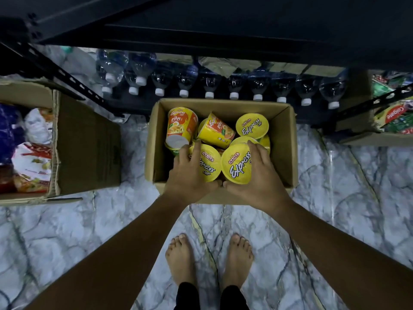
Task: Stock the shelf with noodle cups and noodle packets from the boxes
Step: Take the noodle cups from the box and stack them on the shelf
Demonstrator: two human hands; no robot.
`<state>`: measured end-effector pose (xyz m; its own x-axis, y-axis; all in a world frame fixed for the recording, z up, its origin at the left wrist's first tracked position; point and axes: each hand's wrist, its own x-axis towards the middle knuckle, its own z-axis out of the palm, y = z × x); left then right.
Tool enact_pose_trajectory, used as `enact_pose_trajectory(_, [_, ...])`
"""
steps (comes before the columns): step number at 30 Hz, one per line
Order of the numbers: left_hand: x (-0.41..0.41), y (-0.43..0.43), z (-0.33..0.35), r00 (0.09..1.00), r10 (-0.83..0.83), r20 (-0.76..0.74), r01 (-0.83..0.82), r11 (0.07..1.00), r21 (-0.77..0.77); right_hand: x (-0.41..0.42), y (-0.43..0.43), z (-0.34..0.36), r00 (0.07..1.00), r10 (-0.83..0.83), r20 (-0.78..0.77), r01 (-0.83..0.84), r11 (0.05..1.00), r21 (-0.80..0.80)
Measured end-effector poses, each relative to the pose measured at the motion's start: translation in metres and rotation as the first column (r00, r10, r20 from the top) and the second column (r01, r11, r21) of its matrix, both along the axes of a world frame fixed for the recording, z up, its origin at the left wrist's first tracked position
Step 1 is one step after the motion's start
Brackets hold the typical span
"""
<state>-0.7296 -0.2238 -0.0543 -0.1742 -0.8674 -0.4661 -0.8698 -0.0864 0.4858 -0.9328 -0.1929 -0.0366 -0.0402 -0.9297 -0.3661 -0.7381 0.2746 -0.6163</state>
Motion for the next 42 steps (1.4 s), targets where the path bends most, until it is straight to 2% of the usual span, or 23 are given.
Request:
enact_pose_trajectory(3, [-0.002,0.000,0.000,1.000,0.023,0.022,-0.023,1.000,0.006,0.003,-0.003,0.003,1.000,-0.018,-0.021,0.018,1.000,0.003])
enact_pose_trajectory(8, [-0.001,0.002,0.007,0.996,0.082,-0.029,-0.081,0.996,0.035,0.005,-0.010,0.011,0.998,-0.013,-0.056,0.013,1.000,0.004])
enact_pose_trajectory(14, [0.018,0.008,0.074,0.984,0.131,-0.120,-0.129,0.991,0.023,0.003,0.001,0.076,1.000,0.010,-0.028,-0.010,1.000,-0.016])
enact_pose_trajectory(17, [0.028,0.016,0.134,0.983,0.074,-0.170,-0.079,0.997,-0.023,0.006,0.009,0.137,0.999,0.006,0.036,-0.004,0.999,-0.051])
enact_pose_trajectory(22, [0.047,0.025,0.276,0.973,0.030,-0.229,-0.050,0.995,-0.082,0.015,0.016,0.270,0.997,0.031,0.067,-0.022,0.991,-0.131])
enact_pose_trajectory(30, [0.090,0.027,0.497,0.963,-0.053,-0.264,-0.026,0.958,-0.287,0.029,0.021,0.480,0.996,0.033,0.087,-0.002,0.943,-0.333])
enact_pose_trajectory(36, [0.109,0.018,0.629,0.958,-0.155,-0.240,0.028,0.887,-0.461,0.048,0.018,0.615,0.990,0.102,0.101,-0.040,0.871,-0.490])
enact_pose_trajectory(42, [0.117,0.006,0.740,0.952,-0.156,-0.263,-0.033,0.803,-0.596,0.068,0.009,0.716,0.984,0.132,0.117,-0.037,0.805,-0.591])
